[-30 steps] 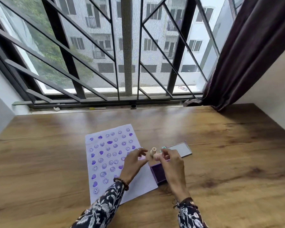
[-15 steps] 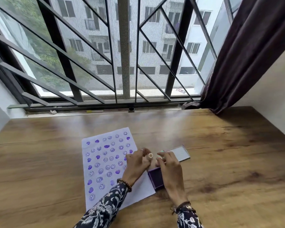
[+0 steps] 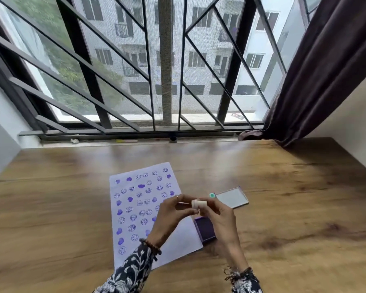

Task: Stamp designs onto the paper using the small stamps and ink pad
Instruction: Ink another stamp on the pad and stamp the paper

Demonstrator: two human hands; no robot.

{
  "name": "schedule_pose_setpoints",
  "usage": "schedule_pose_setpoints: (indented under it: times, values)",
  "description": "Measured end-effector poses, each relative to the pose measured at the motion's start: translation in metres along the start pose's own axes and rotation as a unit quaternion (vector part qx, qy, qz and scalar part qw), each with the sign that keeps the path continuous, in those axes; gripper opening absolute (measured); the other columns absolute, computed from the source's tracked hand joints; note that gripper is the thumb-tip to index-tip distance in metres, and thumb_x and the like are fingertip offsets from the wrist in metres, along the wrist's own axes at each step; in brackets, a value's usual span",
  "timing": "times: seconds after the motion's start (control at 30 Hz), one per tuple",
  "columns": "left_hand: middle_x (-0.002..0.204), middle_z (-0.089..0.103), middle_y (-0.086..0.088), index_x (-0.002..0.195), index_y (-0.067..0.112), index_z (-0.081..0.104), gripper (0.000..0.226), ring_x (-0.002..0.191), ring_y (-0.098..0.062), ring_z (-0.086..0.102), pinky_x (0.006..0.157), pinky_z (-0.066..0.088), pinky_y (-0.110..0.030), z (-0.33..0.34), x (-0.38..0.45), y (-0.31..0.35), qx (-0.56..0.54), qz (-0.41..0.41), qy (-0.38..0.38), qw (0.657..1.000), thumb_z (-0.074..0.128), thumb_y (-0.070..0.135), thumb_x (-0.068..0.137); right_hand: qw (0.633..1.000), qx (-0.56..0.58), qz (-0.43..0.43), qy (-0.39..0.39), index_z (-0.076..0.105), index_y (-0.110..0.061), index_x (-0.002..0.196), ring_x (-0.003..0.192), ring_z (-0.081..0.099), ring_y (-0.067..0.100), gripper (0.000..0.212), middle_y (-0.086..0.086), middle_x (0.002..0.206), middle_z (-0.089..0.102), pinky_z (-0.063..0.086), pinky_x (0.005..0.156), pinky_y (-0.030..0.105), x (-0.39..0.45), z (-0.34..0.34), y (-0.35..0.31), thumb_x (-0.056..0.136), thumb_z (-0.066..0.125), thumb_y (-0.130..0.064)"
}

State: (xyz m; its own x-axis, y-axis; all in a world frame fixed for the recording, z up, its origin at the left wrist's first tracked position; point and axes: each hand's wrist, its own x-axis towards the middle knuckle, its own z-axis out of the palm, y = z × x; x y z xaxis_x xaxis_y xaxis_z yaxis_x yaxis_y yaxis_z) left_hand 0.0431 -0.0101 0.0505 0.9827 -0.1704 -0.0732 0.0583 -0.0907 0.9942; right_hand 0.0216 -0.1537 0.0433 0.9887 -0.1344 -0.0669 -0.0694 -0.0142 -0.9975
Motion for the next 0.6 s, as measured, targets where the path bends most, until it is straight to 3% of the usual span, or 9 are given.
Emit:
schedule_pose_setpoints:
  times: [0.1,0.27,0.37,0.43,0.5,0.6]
  values:
    - [0.085,0.075,-0.015,0.084,0.012,0.072,0.023,0.082,-0.022,0.071,0.082,0.056,-0.036,0.001,0.001,0.0,0.006,0.006,0.01,1.0,0.076,-0.002,0.066,0.999,0.033,0.025,0.007,0.074,-0.015,0.083,0.073,0.064,0.017,0.007,0.005,0.077,0.071,0.053,0.076,0.039,0.0,0.001,0.001,0.081,0.067,-0.017]
    - [0.078,0.073,-0.014,0.08,0.007,0.07,0.025,0.072,-0.013,0.068,0.07,0.055,-0.021,0.004,0.003,-0.004,0.043,0.036,0.014,0.998,0.08,-0.003,0.06,0.985,0.121,0.11,0.054,0.072,-0.008,0.089,0.066,0.064,0.016,0.024,0.009,0.077,0.071,0.053,0.06,0.025,-0.003,0.004,0.002,0.088,0.057,-0.027]
    - [0.078,0.07,-0.009,0.084,0.002,0.069,0.027,0.071,-0.009,0.066,0.071,0.05,-0.01,0.0,0.008,-0.01,0.116,0.073,0.02,0.99,0.08,-0.003,0.06,0.964,0.198,0.157,0.08,0.069,-0.006,0.097,0.052,0.058,0.007,0.028,0.003,0.064,0.065,0.053,0.049,0.019,-0.006,-0.003,0.002,0.087,0.057,-0.029]
    - [0.081,0.064,-0.003,0.087,0.004,0.068,0.025,0.075,-0.012,0.062,0.071,0.043,-0.005,-0.001,0.014,-0.015,0.2,0.1,0.006,0.975,0.078,-0.001,0.065,0.953,0.234,0.172,0.085,0.07,-0.007,0.092,0.052,0.058,0.007,0.026,0.003,0.063,0.065,0.053,0.048,0.018,-0.01,-0.008,0.002,0.085,0.057,-0.028]
    - [0.086,0.062,-0.004,0.089,0.005,0.067,0.02,0.082,-0.018,0.06,0.074,0.041,-0.01,0.001,0.019,-0.02,0.267,0.12,-0.016,0.956,0.074,0.003,0.071,0.941,0.27,0.186,0.088,0.071,-0.008,0.085,0.052,0.059,0.008,0.024,0.002,0.06,0.066,0.053,0.048,0.018,-0.013,-0.011,0.002,0.086,0.056,-0.025]
    - [0.097,0.064,-0.013,0.098,0.007,0.067,0.024,0.092,-0.027,0.058,0.081,0.045,-0.033,0.008,0.028,-0.027,0.36,0.129,-0.036,0.923,0.071,0.013,0.075,0.925,0.309,0.198,0.097,0.068,-0.006,0.081,0.047,0.06,0.006,0.023,0.0,0.053,0.065,0.053,0.046,0.018,-0.016,-0.016,0.001,0.09,0.051,-0.019]
